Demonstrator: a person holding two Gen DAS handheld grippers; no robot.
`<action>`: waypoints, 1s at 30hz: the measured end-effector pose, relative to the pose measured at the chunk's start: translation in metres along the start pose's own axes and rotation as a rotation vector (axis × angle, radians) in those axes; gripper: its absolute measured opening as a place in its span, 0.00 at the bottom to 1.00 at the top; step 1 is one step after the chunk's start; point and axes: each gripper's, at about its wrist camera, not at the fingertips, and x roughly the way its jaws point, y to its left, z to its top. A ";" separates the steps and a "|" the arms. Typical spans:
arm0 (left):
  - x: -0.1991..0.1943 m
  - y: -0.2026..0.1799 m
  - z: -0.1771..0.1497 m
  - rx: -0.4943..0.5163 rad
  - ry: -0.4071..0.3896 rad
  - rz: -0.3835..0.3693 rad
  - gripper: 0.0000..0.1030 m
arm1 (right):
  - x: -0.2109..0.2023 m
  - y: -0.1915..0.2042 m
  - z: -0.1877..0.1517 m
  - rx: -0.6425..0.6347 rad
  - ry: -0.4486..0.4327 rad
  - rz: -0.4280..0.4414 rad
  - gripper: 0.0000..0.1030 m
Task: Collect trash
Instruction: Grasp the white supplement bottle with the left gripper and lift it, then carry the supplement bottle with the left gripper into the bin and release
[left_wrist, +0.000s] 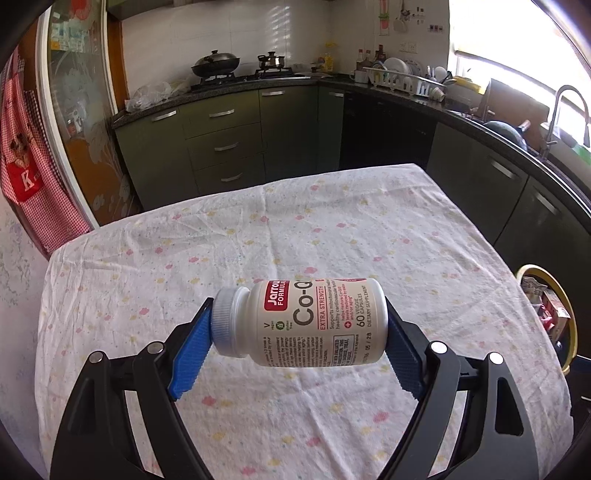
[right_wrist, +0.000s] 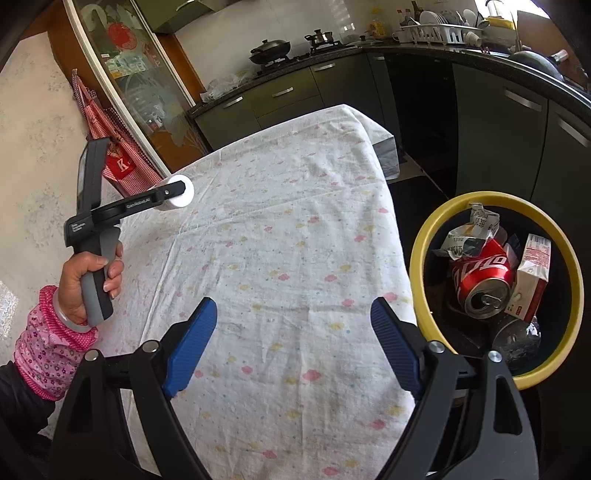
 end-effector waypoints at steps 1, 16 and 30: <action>-0.009 -0.007 0.000 0.017 -0.010 -0.017 0.81 | -0.002 -0.001 -0.002 -0.010 0.004 -0.015 0.78; -0.073 -0.196 0.003 0.334 -0.056 -0.417 0.81 | -0.083 -0.079 -0.065 0.171 -0.027 -0.183 0.78; -0.014 -0.351 -0.019 0.480 0.161 -0.527 0.81 | -0.116 -0.134 -0.092 0.314 -0.113 -0.168 0.78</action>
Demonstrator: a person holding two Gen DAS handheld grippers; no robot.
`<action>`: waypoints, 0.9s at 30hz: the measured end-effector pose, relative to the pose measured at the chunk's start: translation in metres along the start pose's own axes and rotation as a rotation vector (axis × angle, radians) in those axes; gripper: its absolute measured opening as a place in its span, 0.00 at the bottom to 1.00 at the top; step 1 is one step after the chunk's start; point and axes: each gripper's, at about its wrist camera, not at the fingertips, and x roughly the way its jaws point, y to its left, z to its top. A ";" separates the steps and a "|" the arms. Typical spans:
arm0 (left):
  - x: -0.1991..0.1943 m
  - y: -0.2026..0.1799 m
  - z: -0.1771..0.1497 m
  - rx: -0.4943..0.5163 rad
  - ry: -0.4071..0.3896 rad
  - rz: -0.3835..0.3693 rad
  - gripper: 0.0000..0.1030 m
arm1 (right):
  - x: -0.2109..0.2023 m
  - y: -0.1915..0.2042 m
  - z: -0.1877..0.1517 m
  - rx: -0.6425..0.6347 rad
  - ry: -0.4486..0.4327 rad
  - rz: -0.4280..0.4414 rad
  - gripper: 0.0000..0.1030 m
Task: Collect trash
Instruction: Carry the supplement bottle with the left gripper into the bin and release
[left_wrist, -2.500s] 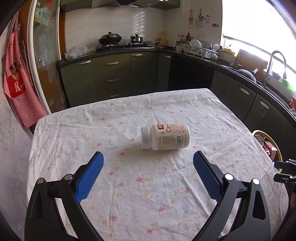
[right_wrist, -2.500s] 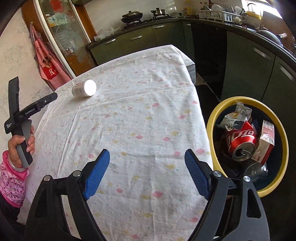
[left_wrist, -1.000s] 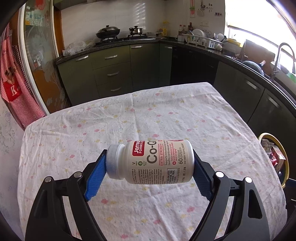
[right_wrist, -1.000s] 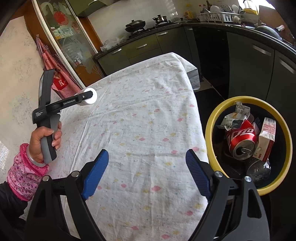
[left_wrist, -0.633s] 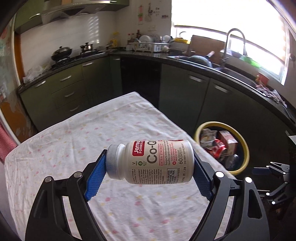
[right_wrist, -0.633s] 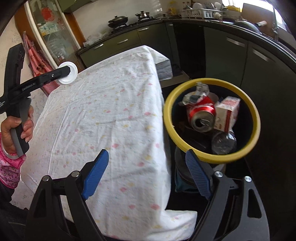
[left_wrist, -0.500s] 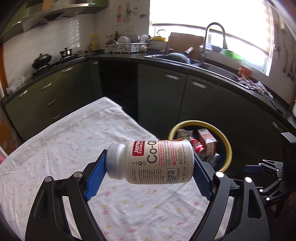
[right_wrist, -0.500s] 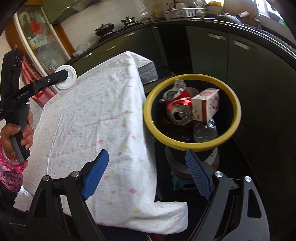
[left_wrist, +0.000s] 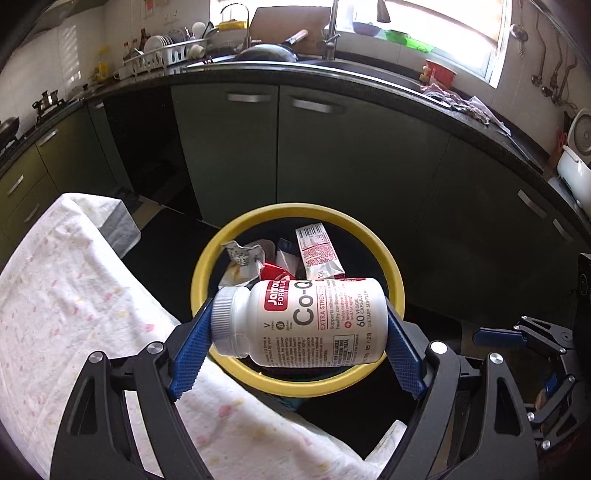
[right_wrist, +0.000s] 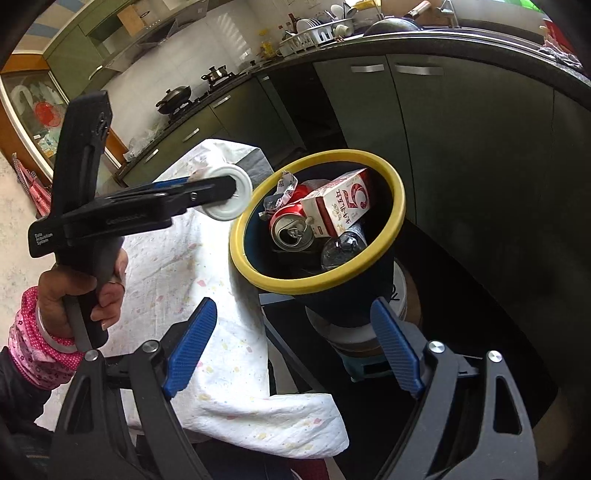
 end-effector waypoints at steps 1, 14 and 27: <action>0.008 -0.004 0.001 -0.002 0.015 -0.004 0.81 | 0.000 -0.003 0.000 0.005 0.000 0.003 0.78; 0.058 -0.013 0.003 -0.078 0.142 0.021 0.82 | -0.001 -0.016 -0.003 0.041 -0.004 0.021 0.79; -0.077 0.024 -0.053 -0.182 -0.071 0.093 0.95 | 0.000 0.021 -0.004 -0.030 0.006 0.026 0.80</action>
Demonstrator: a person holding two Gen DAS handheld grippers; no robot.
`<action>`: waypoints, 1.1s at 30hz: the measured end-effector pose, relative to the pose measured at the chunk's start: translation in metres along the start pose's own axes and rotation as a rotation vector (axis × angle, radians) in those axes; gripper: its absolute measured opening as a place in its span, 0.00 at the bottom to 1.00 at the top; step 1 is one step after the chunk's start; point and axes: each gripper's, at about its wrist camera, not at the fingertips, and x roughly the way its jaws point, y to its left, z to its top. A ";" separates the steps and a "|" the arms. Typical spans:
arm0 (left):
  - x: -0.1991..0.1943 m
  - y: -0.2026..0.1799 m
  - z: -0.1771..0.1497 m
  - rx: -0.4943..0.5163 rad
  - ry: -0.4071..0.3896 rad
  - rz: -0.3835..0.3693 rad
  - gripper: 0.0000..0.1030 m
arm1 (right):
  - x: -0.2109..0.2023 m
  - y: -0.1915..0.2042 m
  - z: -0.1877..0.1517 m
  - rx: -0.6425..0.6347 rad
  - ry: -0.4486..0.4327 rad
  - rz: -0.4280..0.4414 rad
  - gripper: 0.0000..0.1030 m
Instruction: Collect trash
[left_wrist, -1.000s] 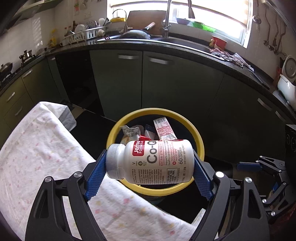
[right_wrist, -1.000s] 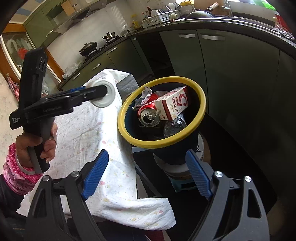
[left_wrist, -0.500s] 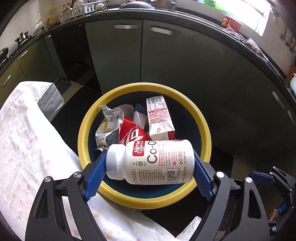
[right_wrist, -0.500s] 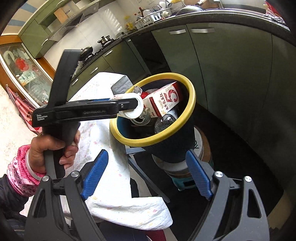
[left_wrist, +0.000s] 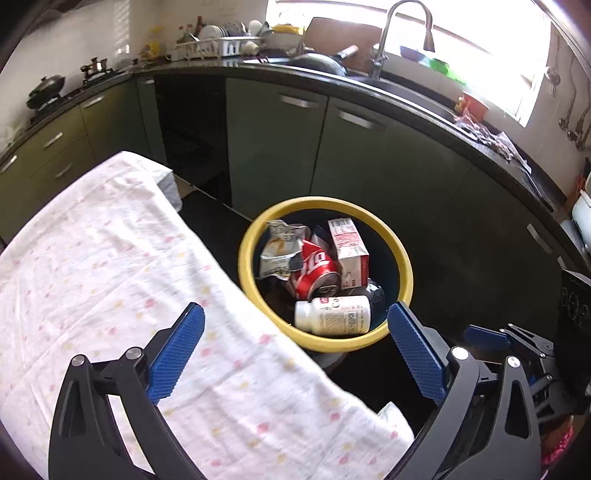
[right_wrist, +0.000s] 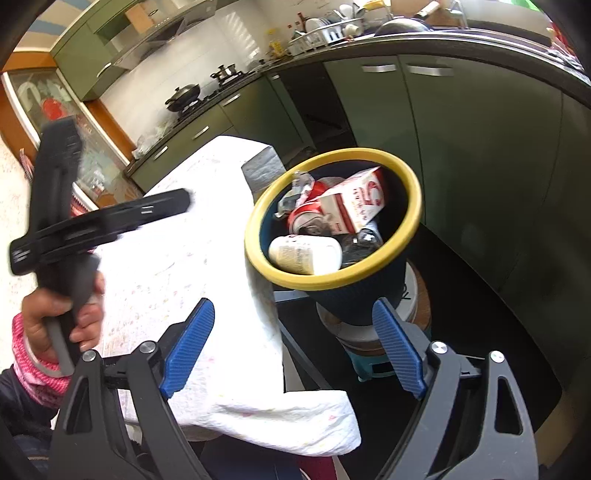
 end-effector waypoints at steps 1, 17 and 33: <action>-0.016 0.008 -0.008 -0.015 -0.031 0.024 0.95 | 0.001 0.006 0.000 -0.013 0.002 -0.002 0.80; -0.248 0.135 -0.158 -0.327 -0.357 0.447 0.95 | -0.037 0.120 -0.014 -0.296 -0.122 -0.113 0.93; -0.329 0.115 -0.226 -0.333 -0.457 0.565 0.95 | -0.077 0.151 -0.025 -0.369 -0.242 -0.132 0.93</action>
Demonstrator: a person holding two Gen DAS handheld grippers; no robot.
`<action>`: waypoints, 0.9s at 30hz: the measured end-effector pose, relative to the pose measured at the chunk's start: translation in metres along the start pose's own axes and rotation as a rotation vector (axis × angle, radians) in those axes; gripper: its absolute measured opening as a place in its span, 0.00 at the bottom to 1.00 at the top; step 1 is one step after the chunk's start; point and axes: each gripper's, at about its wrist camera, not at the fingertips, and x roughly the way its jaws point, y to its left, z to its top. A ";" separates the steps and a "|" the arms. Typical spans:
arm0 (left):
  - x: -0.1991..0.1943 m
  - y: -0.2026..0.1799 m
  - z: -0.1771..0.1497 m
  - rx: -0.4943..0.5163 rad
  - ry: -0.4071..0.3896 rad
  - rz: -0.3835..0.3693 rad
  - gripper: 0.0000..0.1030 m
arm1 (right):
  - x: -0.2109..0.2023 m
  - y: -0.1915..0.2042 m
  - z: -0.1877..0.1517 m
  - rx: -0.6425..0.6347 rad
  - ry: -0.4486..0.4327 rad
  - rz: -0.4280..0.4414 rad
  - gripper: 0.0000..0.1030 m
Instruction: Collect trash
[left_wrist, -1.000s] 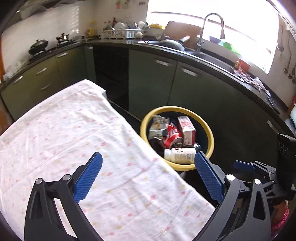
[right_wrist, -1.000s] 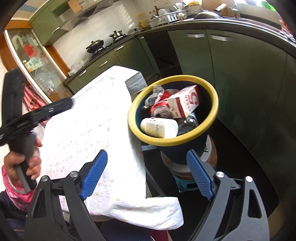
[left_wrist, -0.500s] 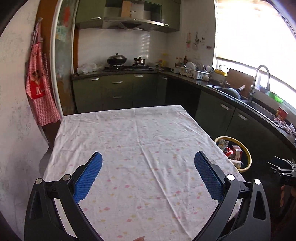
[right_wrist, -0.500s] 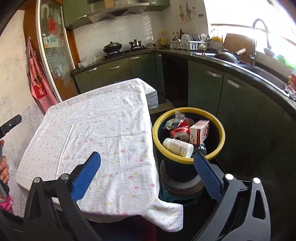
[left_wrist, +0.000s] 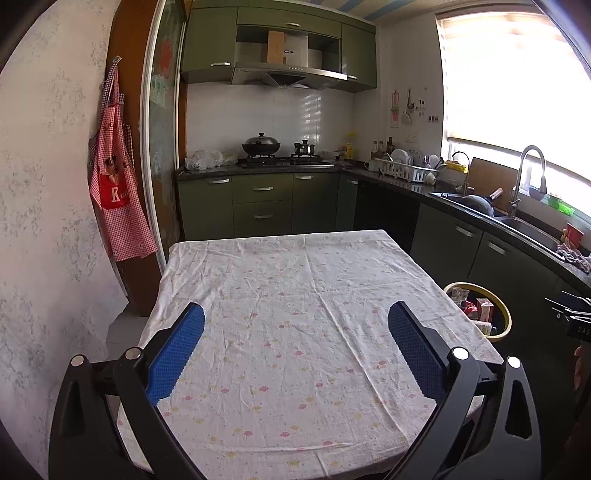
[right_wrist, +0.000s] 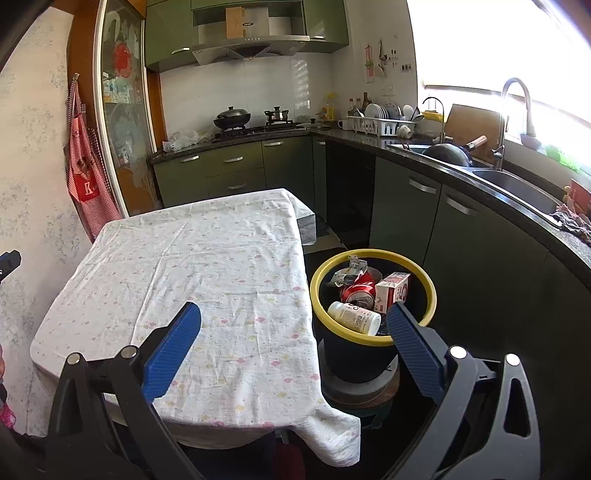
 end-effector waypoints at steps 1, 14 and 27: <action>-0.002 0.000 0.000 0.000 -0.002 0.005 0.95 | 0.000 0.001 0.000 -0.002 -0.001 0.003 0.93; -0.006 -0.006 0.003 0.016 -0.011 0.021 0.95 | 0.002 0.002 0.001 -0.001 0.000 0.009 0.93; -0.007 -0.004 0.004 0.004 -0.003 0.004 0.95 | 0.002 0.002 0.000 0.004 0.000 0.005 0.93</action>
